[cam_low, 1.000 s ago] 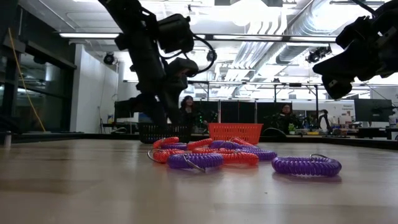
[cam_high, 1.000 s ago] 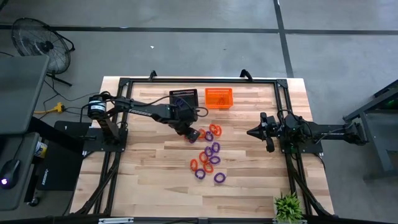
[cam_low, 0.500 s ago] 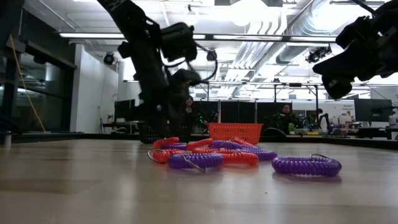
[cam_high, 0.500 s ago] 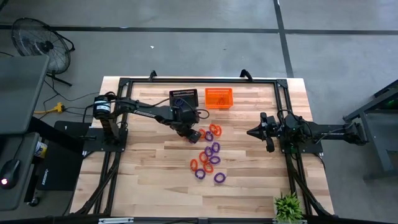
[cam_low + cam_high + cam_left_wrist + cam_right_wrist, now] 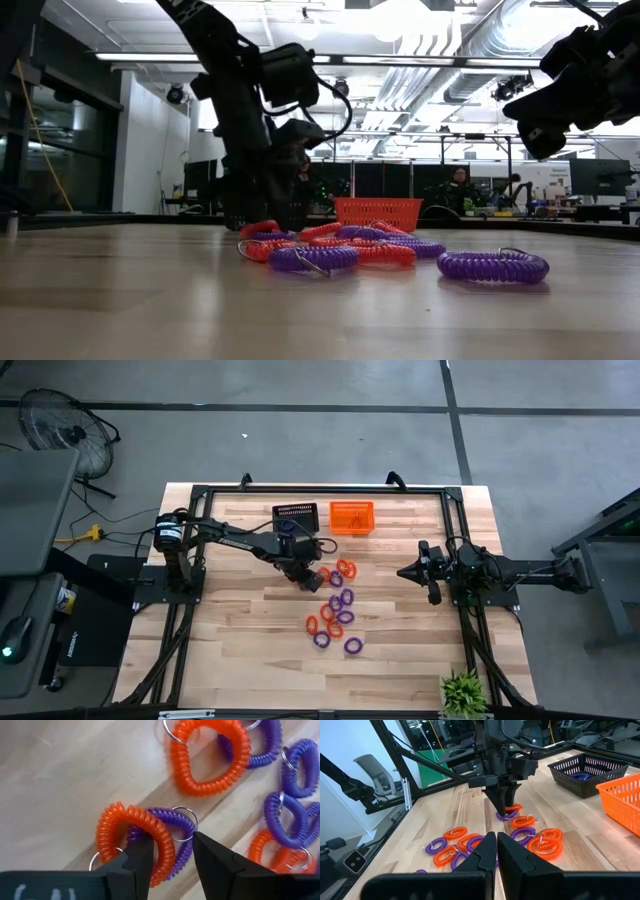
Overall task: Sort spring keychains
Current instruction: Put the orange spring keychain into the orange bin
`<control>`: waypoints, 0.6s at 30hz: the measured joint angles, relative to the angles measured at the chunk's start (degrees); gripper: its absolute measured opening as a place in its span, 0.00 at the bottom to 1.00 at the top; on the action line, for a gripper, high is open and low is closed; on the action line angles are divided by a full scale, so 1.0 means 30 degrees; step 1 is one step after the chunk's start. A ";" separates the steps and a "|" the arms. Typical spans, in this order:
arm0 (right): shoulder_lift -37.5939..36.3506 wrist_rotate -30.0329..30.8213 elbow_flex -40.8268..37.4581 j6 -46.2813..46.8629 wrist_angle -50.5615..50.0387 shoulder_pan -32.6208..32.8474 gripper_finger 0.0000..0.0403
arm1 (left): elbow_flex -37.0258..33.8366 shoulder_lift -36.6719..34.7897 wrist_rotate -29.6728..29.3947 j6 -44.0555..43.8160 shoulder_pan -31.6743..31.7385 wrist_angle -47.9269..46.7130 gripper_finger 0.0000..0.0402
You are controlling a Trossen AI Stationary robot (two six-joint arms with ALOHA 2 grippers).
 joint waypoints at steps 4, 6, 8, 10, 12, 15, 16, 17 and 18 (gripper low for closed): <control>0.0000 0.0000 0.0000 0.0000 0.0001 0.0004 0.03 | 0.0000 0.0000 -0.0244 -0.0007 0.0000 -0.0066 0.29; 0.0000 0.0000 0.0000 0.0000 0.0000 -0.0003 0.03 | 0.0000 0.0000 -0.0089 -0.0007 0.0000 -0.0154 0.25; 0.0000 0.0002 0.0000 0.0000 0.0000 0.0004 0.03 | 0.0000 0.0000 -0.0010 -0.0007 0.0000 -0.0216 0.20; 0.0000 0.0006 0.0000 -0.0002 0.0000 0.0002 0.03 | 0.0000 0.0000 -0.0010 -0.0120 0.0000 -0.0233 0.15; 0.0000 0.0003 0.0000 -0.0003 0.0000 0.0001 0.03 | 0.0000 0.0000 -0.0010 -0.0337 0.0000 -0.0226 0.10; 0.0000 0.0000 0.0000 0.0000 0.0000 0.0003 0.03 | 0.0000 0.0000 0.0015 -0.0430 0.0007 -0.0225 0.04; 0.0000 0.0003 0.0000 0.0000 0.0000 0.0001 0.03 | 0.0000 0.0000 0.0079 -0.0430 0.0007 -0.0219 0.04; 0.0000 0.0000 0.0000 -0.0004 0.0000 0.0002 0.03 | 0.0000 0.0000 0.0217 -0.0437 0.0007 -0.0225 0.04; 0.0000 0.0000 0.0000 -0.0002 0.0000 -0.0001 0.03 | 0.0009 0.0000 0.0462 -0.0437 0.0015 -0.0235 0.04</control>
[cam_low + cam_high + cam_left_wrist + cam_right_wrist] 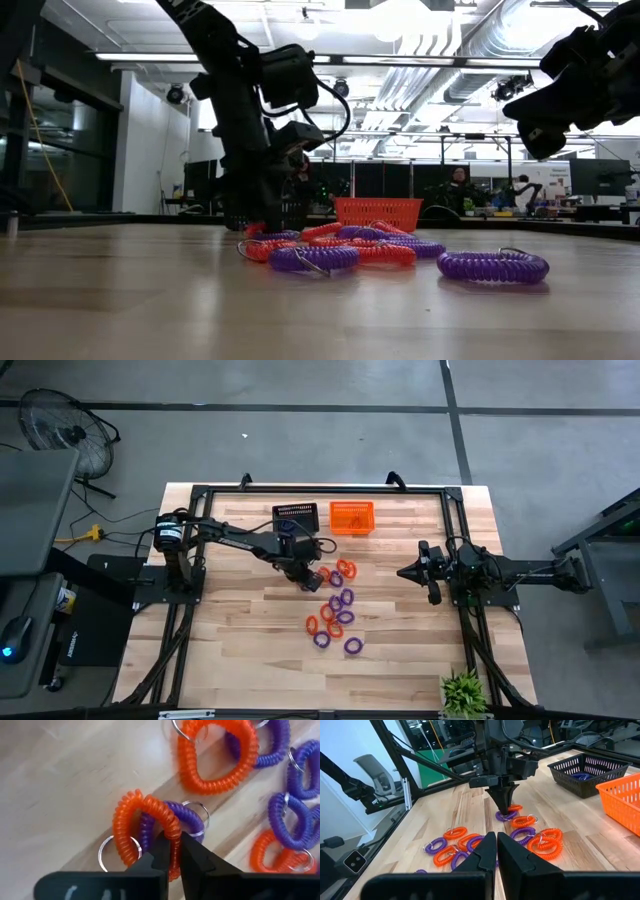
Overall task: Sort spring keychains
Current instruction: Put the orange spring keychain into the orange bin
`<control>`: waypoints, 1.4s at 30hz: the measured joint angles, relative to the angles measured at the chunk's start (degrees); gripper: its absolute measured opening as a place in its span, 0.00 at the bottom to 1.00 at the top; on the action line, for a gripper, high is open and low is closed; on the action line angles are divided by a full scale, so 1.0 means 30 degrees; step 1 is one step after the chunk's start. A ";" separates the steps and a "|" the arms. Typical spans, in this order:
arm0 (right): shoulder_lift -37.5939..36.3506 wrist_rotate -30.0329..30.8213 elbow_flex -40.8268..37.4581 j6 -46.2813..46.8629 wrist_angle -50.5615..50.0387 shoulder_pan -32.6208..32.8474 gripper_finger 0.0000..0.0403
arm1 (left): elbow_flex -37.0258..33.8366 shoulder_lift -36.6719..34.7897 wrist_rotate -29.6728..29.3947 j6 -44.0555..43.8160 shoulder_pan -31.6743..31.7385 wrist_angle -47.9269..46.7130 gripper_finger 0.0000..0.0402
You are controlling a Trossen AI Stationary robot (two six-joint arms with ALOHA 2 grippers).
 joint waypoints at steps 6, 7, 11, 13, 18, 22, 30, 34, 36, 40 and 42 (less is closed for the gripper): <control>0.0000 0.0002 0.0000 0.0002 -0.0001 0.0002 0.03 | 0.1351 -0.0007 0.0329 0.0538 0.0000 -0.1039 0.07; 0.0000 0.0000 0.0000 0.0002 -0.0007 0.0003 0.03 | 0.1722 -0.0007 0.0283 0.0759 0.0000 -0.1540 0.07; 0.0000 0.0007 0.0000 -0.0004 -0.0007 0.0004 0.03 | 0.3553 -0.0007 -0.0272 0.2063 0.0000 -0.3997 0.07; 0.0000 0.0007 0.0000 0.0002 -0.0007 0.0005 0.03 | 0.4467 -0.0007 -0.0684 0.2777 0.0000 -0.5497 0.07; 0.0000 0.0006 0.0000 0.0001 -0.0007 -0.0001 0.03 | 0.6556 -0.0029 -0.2342 0.4415 0.0007 -0.8126 0.07; 0.0000 0.0002 0.0000 0.0002 -0.0007 0.0000 0.03 | 0.7855 -0.0029 -0.3322 0.5031 0.0089 -0.8094 0.07; 0.0007 0.0005 0.0000 0.0002 -0.0007 0.0005 0.03 | 0.9186 -0.0029 -0.4020 0.4977 0.0857 -0.5252 0.08; 0.0007 0.0000 0.0000 0.0002 -0.0007 0.0005 0.03 | 0.9186 -0.0029 -0.4016 0.4544 0.1425 -0.3136 0.08; 0.0007 0.0007 0.0000 0.0002 -0.0007 0.0000 0.03 | 0.9186 -0.0029 -0.4020 0.4524 0.1737 -0.2131 0.08; 0.0007 0.0004 0.0000 0.0002 -0.0007 0.0001 0.03 | 0.9186 -0.0021 -0.4151 0.4303 0.2431 -0.0044 0.08; 0.0007 0.0006 0.0000 0.0001 -0.0007 0.0000 0.03 | 0.9229 0.0469 -0.4153 0.3945 0.2772 0.1347 0.08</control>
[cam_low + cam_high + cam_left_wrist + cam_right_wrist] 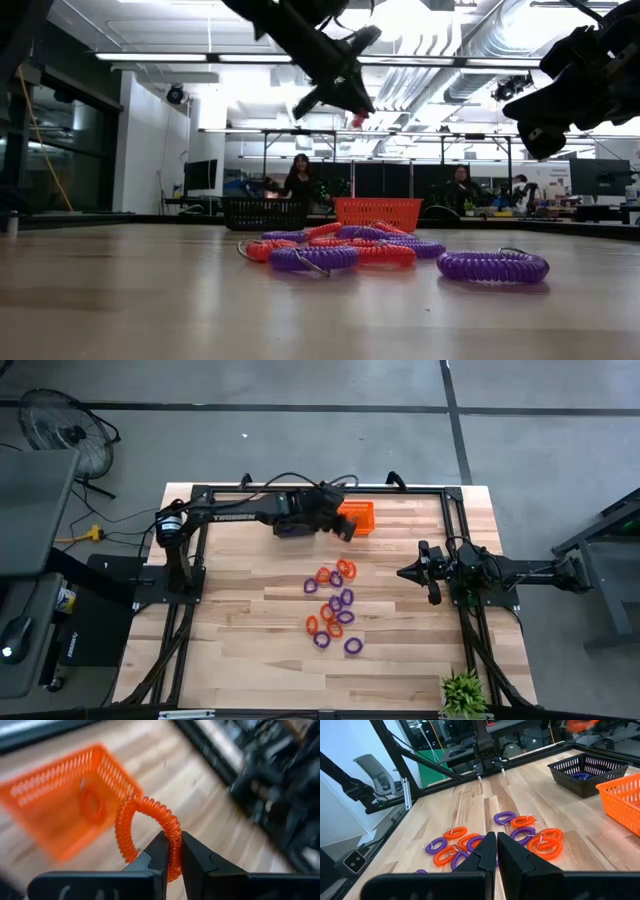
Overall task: Sort spring keychains
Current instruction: Put the orange spring keychain into the orange bin
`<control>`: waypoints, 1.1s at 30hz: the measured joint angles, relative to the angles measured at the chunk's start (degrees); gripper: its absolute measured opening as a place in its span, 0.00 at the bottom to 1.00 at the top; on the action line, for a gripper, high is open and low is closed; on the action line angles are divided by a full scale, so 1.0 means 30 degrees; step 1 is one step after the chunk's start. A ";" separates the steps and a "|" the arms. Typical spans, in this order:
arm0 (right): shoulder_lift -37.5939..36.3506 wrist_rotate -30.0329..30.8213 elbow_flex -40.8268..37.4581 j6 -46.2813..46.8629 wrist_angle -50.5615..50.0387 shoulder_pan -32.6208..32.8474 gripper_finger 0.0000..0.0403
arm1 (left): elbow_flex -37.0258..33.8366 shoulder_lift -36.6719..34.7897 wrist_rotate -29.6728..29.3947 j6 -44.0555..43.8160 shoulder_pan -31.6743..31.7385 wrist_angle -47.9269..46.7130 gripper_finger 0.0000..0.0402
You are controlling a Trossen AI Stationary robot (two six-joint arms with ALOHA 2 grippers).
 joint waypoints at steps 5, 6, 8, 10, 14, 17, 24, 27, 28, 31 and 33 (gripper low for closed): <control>0.0000 -0.0006 0.0000 -0.0005 0.0007 0.0005 0.03 | -0.0037 0.0906 0.0765 -0.1248 0.0968 0.1998 0.08; 0.0000 0.0001 0.0000 0.0001 0.0007 -0.0002 0.03 | 0.0042 0.1145 0.0846 -0.1499 0.1127 0.2569 0.08; 0.0000 -0.0006 0.0000 -0.0005 0.0000 0.0005 0.03 | -0.0028 0.1568 0.1166 -0.1874 0.1488 0.2687 0.08; 0.0000 -0.0006 0.0000 0.0001 -0.0003 0.0004 0.03 | -0.0087 0.2232 0.1188 -0.2138 0.1717 0.3160 0.08; 0.0000 -0.0006 0.0000 0.0001 0.0007 0.0005 0.03 | -0.0080 0.2671 0.1183 -0.2583 0.2152 0.3572 0.08; 0.0000 -0.0006 0.0000 -0.0004 0.0007 0.0005 0.03 | -0.0036 0.3096 0.1163 -0.2510 0.2317 0.3799 0.08; 0.0000 0.0001 0.0000 0.0001 0.0001 0.0005 0.03 | -0.0036 0.3509 0.1175 -0.2517 0.2393 0.3922 0.08; 0.0000 0.0001 0.0000 0.0001 0.0005 0.0001 0.03 | -0.0051 0.3546 0.1023 -0.2517 0.2386 0.3962 0.08; 0.0000 -0.0004 0.0000 -0.0004 0.0005 0.0005 0.03 | -0.0051 0.3546 0.0912 -0.2512 0.2386 0.4048 0.08; 0.0000 -0.0006 0.0000 0.0001 0.0001 -0.0001 0.03 | -0.0051 0.3546 0.0667 -0.2484 0.2415 0.3997 0.11; 0.0000 0.0001 0.0000 -0.0004 0.0002 0.0000 0.03 | -0.0051 0.3546 0.0585 -0.2445 0.2504 0.3980 0.15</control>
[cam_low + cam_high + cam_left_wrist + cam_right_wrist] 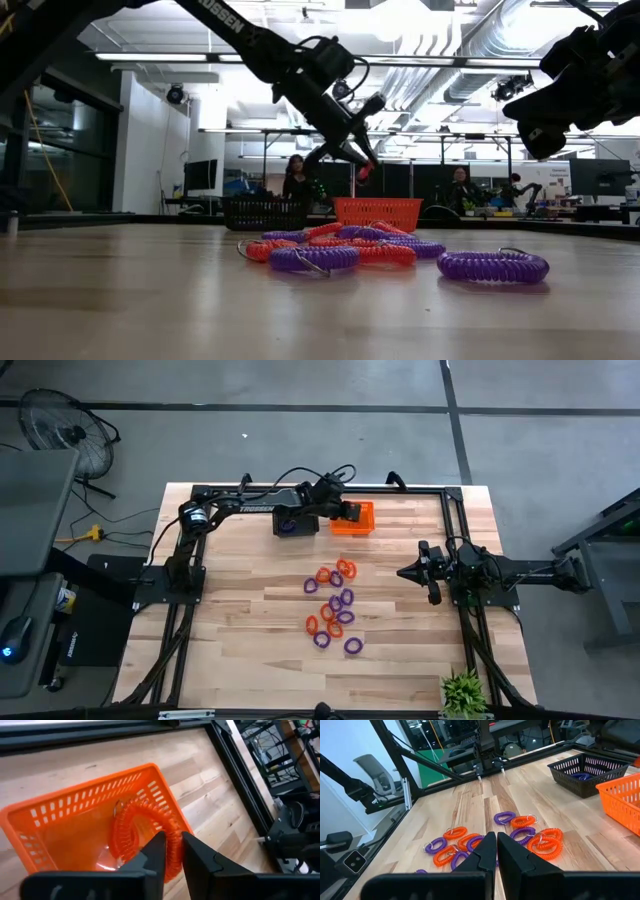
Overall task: Sort spring keychains
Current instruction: Put the orange spring keychain into the orange bin, then put the purple spring keychain into the purple bin
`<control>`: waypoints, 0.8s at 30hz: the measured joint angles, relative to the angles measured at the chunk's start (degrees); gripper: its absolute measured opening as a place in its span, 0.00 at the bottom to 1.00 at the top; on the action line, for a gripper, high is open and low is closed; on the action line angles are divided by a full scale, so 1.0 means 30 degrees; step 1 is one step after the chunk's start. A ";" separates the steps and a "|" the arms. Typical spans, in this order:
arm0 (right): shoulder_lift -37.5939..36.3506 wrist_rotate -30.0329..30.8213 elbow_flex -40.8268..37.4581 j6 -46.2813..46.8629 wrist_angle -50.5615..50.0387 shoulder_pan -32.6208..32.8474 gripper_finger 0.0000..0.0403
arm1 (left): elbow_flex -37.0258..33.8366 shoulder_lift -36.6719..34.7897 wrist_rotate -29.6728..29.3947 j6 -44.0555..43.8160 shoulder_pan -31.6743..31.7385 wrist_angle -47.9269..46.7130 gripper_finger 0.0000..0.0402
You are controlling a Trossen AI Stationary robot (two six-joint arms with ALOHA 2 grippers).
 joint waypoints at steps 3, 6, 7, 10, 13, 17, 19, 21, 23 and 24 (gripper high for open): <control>0.0000 -0.0007 0.0000 -0.0002 -0.0002 0.0005 0.03 | 0.0000 0.0000 0.0168 0.0000 0.0236 -0.0020 0.23; 0.0000 -0.0007 0.0000 0.0002 -0.0002 0.0002 0.03 | 0.0000 0.0000 0.0424 0.0003 0.0507 -0.0004 0.31; 0.0000 -0.0004 0.0000 0.0002 -0.0002 0.0002 0.03 | 0.0000 0.0000 0.0489 0.0004 0.0520 -0.0019 0.33; 0.0000 -0.0006 0.0000 0.0005 0.0001 0.0001 0.03 | 0.0000 0.0000 0.0534 0.0015 0.0635 -0.0015 0.39; 0.0000 -0.0002 0.0000 0.0005 -0.0002 0.0005 0.03 | -0.0001 0.0000 0.0605 0.0023 0.0625 -0.0058 0.40; 0.0000 0.0000 0.0000 0.0001 -0.0002 -0.0002 0.03 | -0.0007 0.0000 0.0762 0.0073 0.0618 -0.0042 0.40; 0.0000 -0.0006 0.0000 0.0005 -0.0002 0.0004 0.03 | -0.0007 0.0000 0.1268 0.0073 0.0618 -0.0169 0.40; 0.0000 0.0000 0.0000 -0.0002 -0.0002 0.0005 0.03 | -0.0007 0.0000 0.1659 0.0106 0.0618 -0.0458 0.40; 0.0000 -0.0005 0.0000 0.0005 -0.0002 -0.0002 0.03 | -0.0007 0.0000 0.1977 0.0444 0.0607 -0.0960 0.40; 0.0000 -0.0007 0.0000 -0.0002 -0.0002 0.0005 0.03 | -0.0007 0.0000 0.2196 0.0602 0.0603 -0.1194 0.40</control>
